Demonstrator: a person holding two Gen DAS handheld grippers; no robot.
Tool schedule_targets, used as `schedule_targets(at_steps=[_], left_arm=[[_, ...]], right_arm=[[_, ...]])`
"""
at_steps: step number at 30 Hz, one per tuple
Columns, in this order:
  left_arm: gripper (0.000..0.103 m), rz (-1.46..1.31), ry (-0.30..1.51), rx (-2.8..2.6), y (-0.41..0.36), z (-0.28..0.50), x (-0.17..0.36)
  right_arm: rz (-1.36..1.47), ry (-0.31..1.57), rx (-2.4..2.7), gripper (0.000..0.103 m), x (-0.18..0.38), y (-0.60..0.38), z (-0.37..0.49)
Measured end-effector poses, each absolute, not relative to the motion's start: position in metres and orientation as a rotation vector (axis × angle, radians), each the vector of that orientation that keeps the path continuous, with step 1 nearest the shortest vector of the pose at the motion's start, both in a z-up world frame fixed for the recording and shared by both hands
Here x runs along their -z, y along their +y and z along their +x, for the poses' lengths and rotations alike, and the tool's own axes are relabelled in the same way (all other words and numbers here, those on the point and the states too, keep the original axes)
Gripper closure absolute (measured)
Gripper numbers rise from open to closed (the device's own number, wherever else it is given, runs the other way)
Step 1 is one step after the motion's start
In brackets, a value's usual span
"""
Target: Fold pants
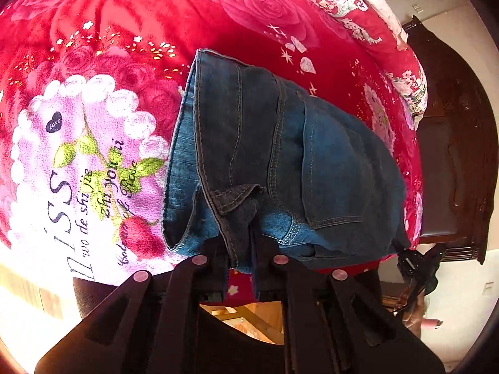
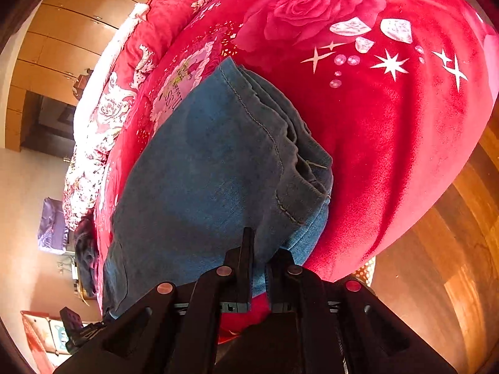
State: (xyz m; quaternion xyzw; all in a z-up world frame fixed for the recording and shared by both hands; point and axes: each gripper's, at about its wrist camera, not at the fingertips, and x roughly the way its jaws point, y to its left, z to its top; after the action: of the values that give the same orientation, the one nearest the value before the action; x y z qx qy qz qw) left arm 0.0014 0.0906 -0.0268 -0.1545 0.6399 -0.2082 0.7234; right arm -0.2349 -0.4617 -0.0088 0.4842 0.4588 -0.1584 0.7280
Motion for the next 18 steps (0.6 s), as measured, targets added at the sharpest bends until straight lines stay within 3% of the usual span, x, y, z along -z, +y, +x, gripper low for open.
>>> schedule_targets(at_steps=[4, 5, 8, 9, 13, 18], left_arm=[[0.091, -0.432, 1.411, 0.466, 0.096, -0.005, 0.015], [0.086, -0.473, 1.411, 0.464, 0.101, -0.008, 0.013], [0.056, -0.662, 1.442, 0.442, 0.120, -0.021, 0.014], [0.053, -0.725, 1.457, 0.443, 0.121, -0.024, 0.017], [0.053, -0.837, 1.516, 0.447, 0.109, -0.025, 0.030], [0.053, -0.772, 1.574, 0.332, 0.081, 0.001, 0.051]], right_arm=[[1.113, 1.005, 0.356, 0.095, 0.013, -0.462, -0.238], [1.119, 1.004, 0.353, 0.095, 0.013, -0.462, -0.237], [1.138, 0.999, 0.345, 0.094, 0.012, -0.462, -0.238], [1.145, 0.996, 0.344, 0.094, 0.013, -0.462, -0.238], [1.166, 0.992, 0.342, 0.090, 0.017, -0.463, -0.238], [1.173, 0.997, 0.338, 0.090, 0.020, -0.461, -0.234]])
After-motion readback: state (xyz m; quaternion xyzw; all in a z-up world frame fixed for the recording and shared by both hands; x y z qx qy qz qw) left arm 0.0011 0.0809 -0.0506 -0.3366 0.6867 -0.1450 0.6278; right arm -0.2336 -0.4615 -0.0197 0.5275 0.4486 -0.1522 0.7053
